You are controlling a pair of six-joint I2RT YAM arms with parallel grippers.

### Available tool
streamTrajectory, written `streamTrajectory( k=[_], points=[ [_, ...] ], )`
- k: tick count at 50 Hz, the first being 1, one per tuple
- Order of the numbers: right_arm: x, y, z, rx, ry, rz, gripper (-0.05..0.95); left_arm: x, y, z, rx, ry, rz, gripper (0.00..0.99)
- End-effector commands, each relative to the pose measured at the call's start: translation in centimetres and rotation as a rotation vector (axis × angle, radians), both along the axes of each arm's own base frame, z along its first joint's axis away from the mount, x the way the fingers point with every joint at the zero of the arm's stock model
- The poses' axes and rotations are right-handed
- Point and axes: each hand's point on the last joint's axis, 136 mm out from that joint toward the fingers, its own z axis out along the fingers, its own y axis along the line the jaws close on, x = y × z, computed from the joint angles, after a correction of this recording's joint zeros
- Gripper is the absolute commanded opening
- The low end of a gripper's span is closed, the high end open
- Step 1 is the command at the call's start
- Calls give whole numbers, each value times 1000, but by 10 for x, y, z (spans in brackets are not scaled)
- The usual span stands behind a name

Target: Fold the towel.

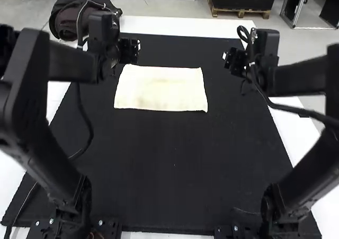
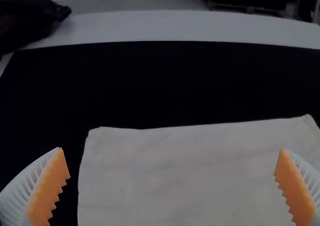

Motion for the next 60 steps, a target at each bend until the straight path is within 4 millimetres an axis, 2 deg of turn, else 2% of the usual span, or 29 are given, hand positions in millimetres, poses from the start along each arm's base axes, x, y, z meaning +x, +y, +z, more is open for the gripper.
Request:
streamTrajectory(
  k=[1, 26, 36, 53, 60],
  points=[
    [18, 16, 8, 24, -16, 36, 908, 15, 1, 18, -29, -32, -5, 969],
    [76, 35, -36, 13, 65, 57, 908, 57, -6, -13, -35, 51, -30, 969],
    [102, 41, -50, 15, 77, 60, 908, 76, 2, -23, -54, 71, -13, 969],
    [123, 76, -87, 19, 139, 103, 908, 96, 6, -49, -62, 126, -10, 969],
    [128, 78, -99, 24, 170, 97, 908, 98, 5, -59, -63, 149, -15, 969]
  ],
)
